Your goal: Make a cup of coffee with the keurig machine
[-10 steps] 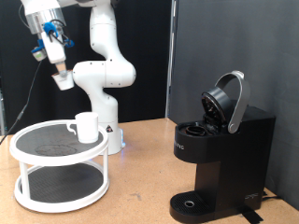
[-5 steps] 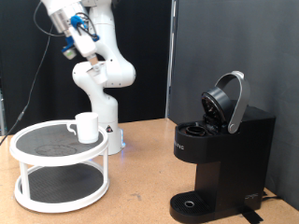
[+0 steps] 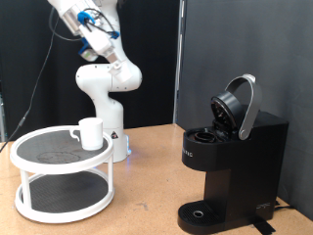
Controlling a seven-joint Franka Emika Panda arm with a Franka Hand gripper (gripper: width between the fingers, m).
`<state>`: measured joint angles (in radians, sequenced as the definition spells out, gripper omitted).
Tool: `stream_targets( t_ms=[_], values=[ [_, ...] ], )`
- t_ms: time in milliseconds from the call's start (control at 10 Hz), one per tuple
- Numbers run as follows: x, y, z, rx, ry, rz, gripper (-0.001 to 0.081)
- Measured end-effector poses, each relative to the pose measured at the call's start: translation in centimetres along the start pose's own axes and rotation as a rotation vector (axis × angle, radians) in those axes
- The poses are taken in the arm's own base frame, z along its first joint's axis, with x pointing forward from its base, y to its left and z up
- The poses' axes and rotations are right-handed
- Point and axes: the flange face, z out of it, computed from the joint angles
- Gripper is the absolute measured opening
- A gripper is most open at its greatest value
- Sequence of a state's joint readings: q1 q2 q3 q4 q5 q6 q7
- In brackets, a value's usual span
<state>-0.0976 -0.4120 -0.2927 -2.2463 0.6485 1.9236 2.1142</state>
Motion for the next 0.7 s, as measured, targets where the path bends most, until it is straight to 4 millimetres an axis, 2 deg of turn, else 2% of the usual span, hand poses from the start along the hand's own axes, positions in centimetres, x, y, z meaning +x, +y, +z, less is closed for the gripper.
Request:
stream_targets(
  t_ms=[200, 700],
  values=[
    [-2.0, 1.6, 2.2, -0.074, -0.037, 0.028, 0.0326],
    [-6.1, 5.8, 7.9, -0.135, 0.056, 0.021, 0.0326]
  ],
)
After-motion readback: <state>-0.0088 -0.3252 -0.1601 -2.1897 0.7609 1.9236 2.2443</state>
